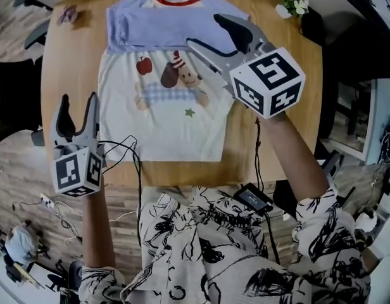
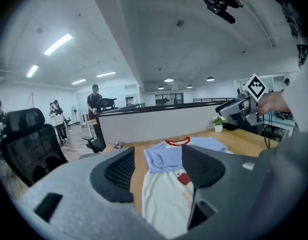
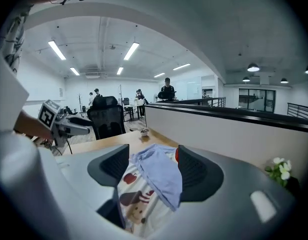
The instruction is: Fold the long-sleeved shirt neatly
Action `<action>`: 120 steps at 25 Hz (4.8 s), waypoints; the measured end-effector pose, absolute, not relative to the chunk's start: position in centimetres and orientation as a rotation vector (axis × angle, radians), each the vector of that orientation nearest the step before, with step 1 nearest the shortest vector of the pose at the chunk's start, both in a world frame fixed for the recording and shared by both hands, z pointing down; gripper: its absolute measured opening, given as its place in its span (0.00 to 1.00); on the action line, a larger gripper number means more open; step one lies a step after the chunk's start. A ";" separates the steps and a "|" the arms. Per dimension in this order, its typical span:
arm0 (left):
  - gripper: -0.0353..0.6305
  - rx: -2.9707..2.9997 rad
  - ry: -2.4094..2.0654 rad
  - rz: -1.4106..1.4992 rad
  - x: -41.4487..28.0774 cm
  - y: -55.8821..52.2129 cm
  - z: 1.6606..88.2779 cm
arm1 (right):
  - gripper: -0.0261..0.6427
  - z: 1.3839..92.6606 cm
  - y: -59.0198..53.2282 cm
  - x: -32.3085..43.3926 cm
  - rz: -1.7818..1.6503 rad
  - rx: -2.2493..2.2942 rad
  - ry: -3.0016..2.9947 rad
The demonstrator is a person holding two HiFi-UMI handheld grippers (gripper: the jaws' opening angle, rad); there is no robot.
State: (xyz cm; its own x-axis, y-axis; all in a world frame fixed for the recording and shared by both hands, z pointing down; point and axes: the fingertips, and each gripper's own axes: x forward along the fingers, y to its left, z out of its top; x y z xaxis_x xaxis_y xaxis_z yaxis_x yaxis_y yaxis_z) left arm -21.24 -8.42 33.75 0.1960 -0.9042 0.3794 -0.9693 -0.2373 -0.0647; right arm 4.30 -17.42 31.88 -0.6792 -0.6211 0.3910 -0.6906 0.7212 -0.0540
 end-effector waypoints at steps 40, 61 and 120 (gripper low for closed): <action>0.54 2.372 -1.298 0.823 -25.3 15.6 46.8 | 0.11 56.8 16.5 6.5 0.696 1.174 -2.040; 0.21 1.958 -1.236 0.974 -29.1 12.5 57.1 | 0.09 52.0 19.3 18.4 0.938 1.563 -2.034; 0.10 2.393 -1.388 0.224 -27.4 10.4 29.7 | 0.08 29.6 16.9 20.7 0.616 1.797 -2.514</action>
